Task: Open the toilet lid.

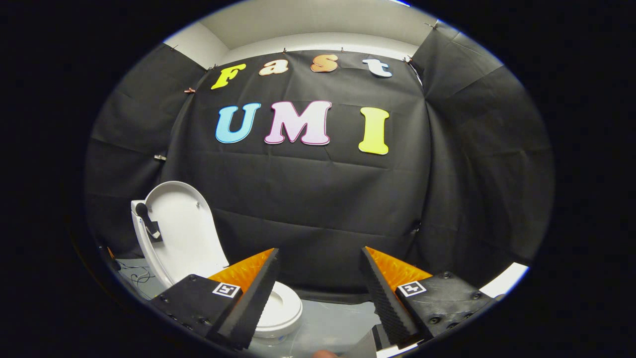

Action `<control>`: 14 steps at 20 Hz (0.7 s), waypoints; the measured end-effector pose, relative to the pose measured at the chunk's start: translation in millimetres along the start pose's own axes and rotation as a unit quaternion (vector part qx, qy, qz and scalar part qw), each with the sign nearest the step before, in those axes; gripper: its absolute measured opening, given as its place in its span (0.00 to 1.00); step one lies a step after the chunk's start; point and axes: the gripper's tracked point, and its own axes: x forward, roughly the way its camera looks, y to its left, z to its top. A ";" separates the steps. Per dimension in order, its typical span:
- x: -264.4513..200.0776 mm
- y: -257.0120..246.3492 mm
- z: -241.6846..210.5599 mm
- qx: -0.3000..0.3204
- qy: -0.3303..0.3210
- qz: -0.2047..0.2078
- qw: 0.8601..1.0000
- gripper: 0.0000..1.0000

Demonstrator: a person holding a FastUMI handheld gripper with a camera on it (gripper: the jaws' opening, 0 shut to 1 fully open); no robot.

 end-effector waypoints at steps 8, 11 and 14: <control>-0.9 -0.4 -4.9 0.021 0.009 0.003 1.000 0.99; -0.2 -7.1 -2.8 0.027 0.005 -0.004 1.000 0.99; -0.7 -15.9 -2.0 0.046 0.006 -0.012 0.999 0.99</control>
